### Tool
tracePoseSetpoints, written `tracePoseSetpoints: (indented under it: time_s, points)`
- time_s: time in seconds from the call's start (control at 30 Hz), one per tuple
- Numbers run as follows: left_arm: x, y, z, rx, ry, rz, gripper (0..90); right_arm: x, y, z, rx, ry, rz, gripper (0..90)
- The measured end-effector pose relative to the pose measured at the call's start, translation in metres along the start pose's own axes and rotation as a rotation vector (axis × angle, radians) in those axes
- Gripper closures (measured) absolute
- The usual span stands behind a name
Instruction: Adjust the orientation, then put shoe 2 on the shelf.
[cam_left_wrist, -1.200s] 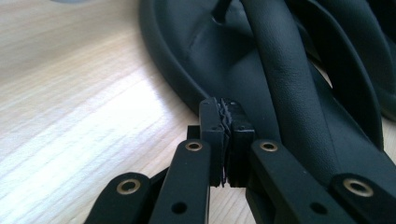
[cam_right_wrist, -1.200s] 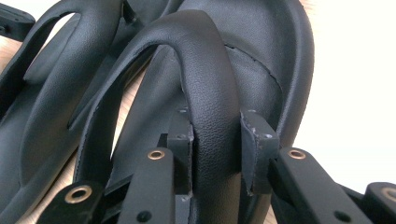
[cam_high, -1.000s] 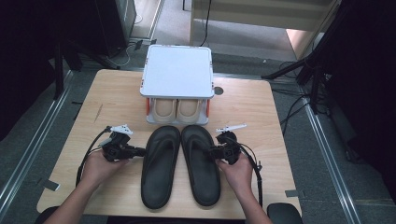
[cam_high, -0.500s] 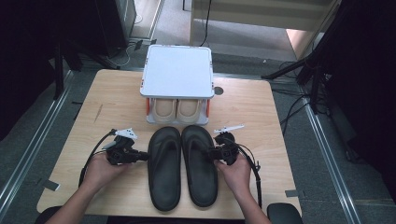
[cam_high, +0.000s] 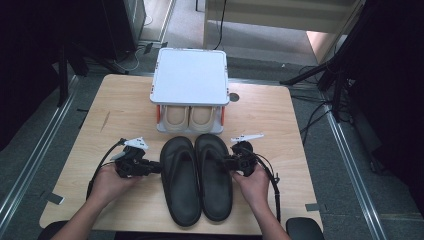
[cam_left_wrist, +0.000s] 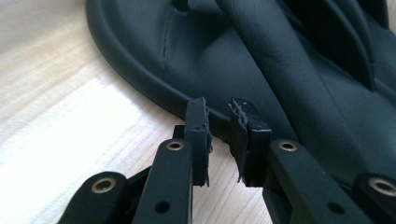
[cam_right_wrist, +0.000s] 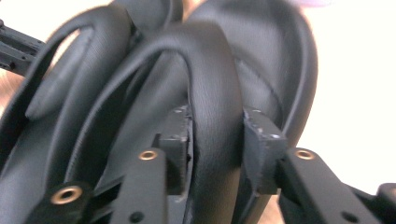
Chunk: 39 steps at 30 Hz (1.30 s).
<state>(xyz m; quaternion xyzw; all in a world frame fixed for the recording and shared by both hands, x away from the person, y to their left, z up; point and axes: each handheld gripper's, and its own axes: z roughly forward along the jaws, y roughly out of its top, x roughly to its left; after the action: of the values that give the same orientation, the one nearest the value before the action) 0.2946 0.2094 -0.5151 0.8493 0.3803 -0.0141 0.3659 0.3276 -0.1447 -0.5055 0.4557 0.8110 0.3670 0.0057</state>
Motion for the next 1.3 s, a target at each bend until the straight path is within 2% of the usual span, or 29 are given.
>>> tracePoseSetpoints:
  time_s: [0.1,0.2,0.27,0.37,0.5,0.57,0.7,0.83,0.93,1.17,1.23,1.3]
  points:
    - [0.001,0.0,-0.005,-0.017,0.003,-0.007,75.4,0.002,0.002,-0.006,-0.048,-0.003,-0.037,60.3]
    - [0.003,0.0,-0.011,-0.045,0.009,-0.014,73.1,0.004,0.003,-0.011,-0.079,0.006,-0.05,56.6]
    - [0.003,0.0,-0.015,-0.059,0.015,-0.011,71.6,0.005,0.005,-0.015,-0.099,0.029,-0.047,53.7]
    - [0.004,0.0,-0.021,-0.079,0.018,-0.014,70.6,0.008,0.007,-0.019,-0.113,0.039,-0.039,49.5]
    - [0.006,0.0,-0.025,-0.087,0.033,-0.015,68.5,0.013,0.008,-0.021,-0.131,0.055,-0.056,40.4]
    - [0.007,0.0,-0.027,-0.093,0.036,-0.017,67.5,0.017,0.009,-0.023,-0.157,0.051,-0.051,40.2]
    - [0.009,0.0,-0.031,-0.108,0.038,-0.016,66.3,0.026,0.01,-0.028,-0.196,0.031,-0.11,41.9]
    - [0.009,0.0,-0.032,-0.115,0.036,-0.023,64.9,0.033,0.006,-0.029,-0.231,0.023,-0.144,44.8]
    - [0.009,0.0,-0.033,-0.122,0.03,-0.024,63.3,0.042,0.001,-0.029,-0.259,-0.026,-0.183,44.0]
    - [0.01,-0.001,-0.034,-0.12,0.04,-0.029,62.5,0.053,-0.007,-0.023,-0.219,0.017,-0.127,45.1]
    - [0.01,-0.001,-0.035,-0.125,0.038,-0.029,62.2,0.057,-0.011,-0.02,-0.208,0.018,-0.125,45.1]
    - [0.01,-0.001,-0.035,-0.135,0.039,-0.037,61.3,0.059,-0.015,-0.017,-0.198,0.016,-0.145,45.1]
